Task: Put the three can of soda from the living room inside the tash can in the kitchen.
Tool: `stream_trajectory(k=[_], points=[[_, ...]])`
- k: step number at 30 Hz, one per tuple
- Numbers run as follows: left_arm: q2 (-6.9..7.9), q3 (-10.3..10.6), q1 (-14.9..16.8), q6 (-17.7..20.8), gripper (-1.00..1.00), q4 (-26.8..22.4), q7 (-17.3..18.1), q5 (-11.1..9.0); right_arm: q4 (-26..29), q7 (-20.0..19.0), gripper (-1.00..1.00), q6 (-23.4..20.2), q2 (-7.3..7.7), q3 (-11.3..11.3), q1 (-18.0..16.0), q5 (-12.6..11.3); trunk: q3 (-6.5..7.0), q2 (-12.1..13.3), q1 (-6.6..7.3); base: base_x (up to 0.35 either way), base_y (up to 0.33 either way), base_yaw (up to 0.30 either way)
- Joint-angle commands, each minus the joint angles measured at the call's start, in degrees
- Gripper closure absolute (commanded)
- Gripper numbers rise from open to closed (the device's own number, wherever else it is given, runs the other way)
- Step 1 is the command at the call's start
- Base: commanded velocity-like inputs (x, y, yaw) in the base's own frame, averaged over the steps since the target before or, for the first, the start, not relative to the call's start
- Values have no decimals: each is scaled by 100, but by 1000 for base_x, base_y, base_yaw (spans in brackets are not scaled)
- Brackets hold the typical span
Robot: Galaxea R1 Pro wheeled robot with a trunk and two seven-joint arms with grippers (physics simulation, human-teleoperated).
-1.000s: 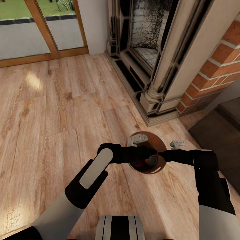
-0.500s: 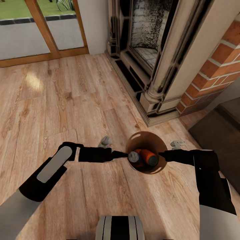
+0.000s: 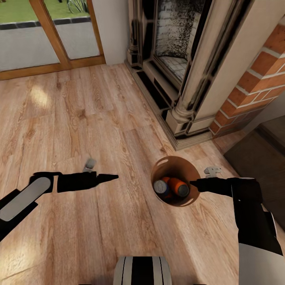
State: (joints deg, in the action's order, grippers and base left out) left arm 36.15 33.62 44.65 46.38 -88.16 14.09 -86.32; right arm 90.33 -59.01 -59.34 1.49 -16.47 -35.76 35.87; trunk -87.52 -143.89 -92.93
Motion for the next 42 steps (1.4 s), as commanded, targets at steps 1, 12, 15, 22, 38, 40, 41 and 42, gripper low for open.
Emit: stream_trajectory(k=[1,12,15,22,38,40,41,42], points=[[3,24,0,1,-100,1,-34,0,2,-5,100,-66,-2,4,-1,-124,0,0,1,0,0,0],[136,879,-1,-2,-100,1,-667,449,-7,-23,100,-66,10,1,-5,-117,0,0,1,0,0,0],[140,1005,-1,-12,-100,1,-703,500,-12,-30,100,-66,70,3,-17,-115,0,0,1,0,0,0],[146,1065,-1,-15,-100,1,-714,519,-386,-27,100,-66,88,12,-131,-131,0,0,1,0,0,0],[140,1597,-1,-6,-100,1,-714,791,-1039,-47,100,-66,39,4,-293,-176,0,0,1,0,0,0],[127,1650,-1,-6,-100,3,-714,815,-1444,-37,100,-66,26,4,-433,-170,0,0,1,0,0,0],[126,1651,-1,-6,-100,2,-714,816,-1461,-36,100,-66,25,4,-438,-170,0,0,1,0,0,0],[124,1653,-1,-6,-100,2,-714,817,-1488,-35,100,-66,22,4,-445,-169,0,0,1,0,0,0]])
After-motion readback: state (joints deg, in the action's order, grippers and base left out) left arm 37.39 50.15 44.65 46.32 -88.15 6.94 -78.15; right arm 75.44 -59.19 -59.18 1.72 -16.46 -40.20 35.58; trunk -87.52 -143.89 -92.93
